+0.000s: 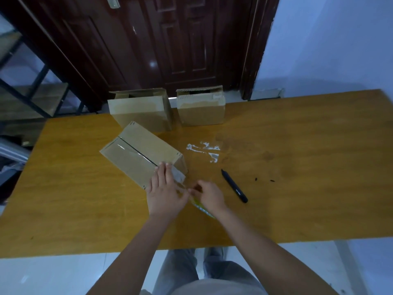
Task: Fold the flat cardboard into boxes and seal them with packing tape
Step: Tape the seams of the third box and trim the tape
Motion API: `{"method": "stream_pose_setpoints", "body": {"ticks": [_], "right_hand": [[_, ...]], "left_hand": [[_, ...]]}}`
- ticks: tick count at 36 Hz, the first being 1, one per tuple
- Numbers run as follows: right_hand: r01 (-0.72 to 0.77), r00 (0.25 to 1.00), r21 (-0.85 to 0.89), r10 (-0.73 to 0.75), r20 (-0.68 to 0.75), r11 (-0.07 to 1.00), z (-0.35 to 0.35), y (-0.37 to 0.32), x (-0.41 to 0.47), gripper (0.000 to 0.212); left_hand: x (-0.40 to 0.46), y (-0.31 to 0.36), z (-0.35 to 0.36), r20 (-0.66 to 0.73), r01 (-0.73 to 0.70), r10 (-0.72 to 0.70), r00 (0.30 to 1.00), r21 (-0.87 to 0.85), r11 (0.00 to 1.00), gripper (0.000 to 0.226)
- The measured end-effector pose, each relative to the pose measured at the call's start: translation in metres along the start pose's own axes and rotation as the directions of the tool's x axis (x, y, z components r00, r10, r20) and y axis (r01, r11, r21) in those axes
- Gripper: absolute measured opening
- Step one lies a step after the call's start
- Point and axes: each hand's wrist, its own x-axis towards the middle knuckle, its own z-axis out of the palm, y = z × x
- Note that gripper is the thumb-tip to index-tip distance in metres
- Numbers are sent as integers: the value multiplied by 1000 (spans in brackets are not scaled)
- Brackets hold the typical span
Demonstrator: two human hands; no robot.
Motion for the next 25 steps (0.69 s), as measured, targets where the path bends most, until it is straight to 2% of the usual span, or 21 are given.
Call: {"method": "stream_pose_setpoints", "body": {"ticks": [4, 8, 13, 19, 25], "right_hand": [[-1, 1000, -19, 0, -24, 1000, 2, 1, -2, 21], [-13, 999, -11, 12, -36, 1000, 2, 1, -3, 19], [6, 999, -6, -7, -47, 1000, 5, 3, -2, 21], [76, 991, -45, -80, -106, 996, 9, 9, -8, 24], [72, 987, 23, -68, -143, 997, 8, 18, -14, 23]], "left_hand": [[16, -10, -8, -92, 5, -9, 996, -47, 999, 55], [34, -18, -7, -115, 8, -13, 993, -38, 999, 36], [37, -23, -6, -119, -19, 18, 993, -12, 1000, 40], [39, -22, -2, -134, -21, 40, 990, 137, 990, 43], [39, -25, 2, -157, -58, 87, 984, 178, 982, 53]]}}
